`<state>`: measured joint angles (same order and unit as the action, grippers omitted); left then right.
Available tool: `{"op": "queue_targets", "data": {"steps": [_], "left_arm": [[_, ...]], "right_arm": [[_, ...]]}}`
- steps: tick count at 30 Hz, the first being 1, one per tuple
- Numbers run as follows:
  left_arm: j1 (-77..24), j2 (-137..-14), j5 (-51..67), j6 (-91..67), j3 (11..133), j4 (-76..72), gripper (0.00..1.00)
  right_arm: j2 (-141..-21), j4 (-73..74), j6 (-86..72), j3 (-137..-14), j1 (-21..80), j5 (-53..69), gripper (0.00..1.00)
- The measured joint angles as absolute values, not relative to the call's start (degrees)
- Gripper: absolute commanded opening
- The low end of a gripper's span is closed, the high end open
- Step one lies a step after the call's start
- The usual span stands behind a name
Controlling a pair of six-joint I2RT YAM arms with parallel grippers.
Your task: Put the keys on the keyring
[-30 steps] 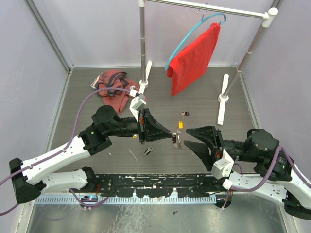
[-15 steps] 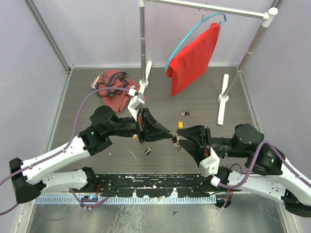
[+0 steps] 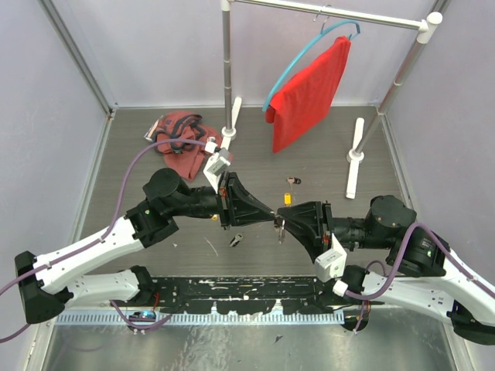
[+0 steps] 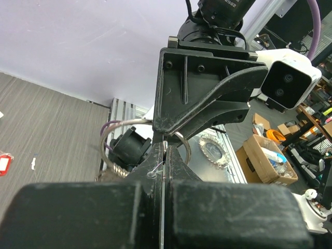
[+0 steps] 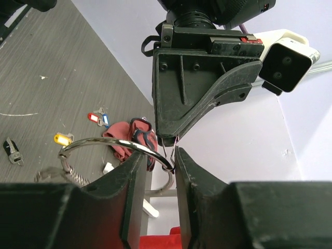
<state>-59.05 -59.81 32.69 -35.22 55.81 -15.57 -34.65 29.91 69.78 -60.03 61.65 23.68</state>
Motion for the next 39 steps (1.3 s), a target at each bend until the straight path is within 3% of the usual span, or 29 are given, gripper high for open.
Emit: {"op": "queue_targets", "data": {"steps": [7, 22, 24, 26, 28, 39], "left_arm": [[-59.05, -60.03, 32.91, -35.22, 55.81, -15.57, 0.0], [-59.05, -60.38, 33.56, -35.22, 55.81, -15.57, 0.0], [-59.05, -60.38, 33.56, -35.22, 55.81, -15.57, 0.0], [-59.02, -60.36, 33.54, -35.22, 55.81, -15.57, 0.0], [-59.02, -60.36, 33.52, -35.2, 55.81, -15.59, 0.0], [-59.05, -60.34, 33.52, -35.22, 55.81, -15.59, 0.0]], "right_arm": [[-35.27, 29.47, 69.84, -60.05, 61.65, 23.86, 0.31], [-35.68, 28.93, 70.24, -60.1, 61.65, 23.83, 0.01], [-35.79, 28.99, 70.22, -60.23, 61.65, 23.81, 0.02], [-35.97, 29.06, 70.19, -60.38, 61.65, 23.7, 0.21], [-36.03, 29.17, 70.17, -60.51, 61.65, 23.66, 0.25], [-35.99, 29.17, 70.15, -60.53, 61.65, 22.74, 0.26]]}}
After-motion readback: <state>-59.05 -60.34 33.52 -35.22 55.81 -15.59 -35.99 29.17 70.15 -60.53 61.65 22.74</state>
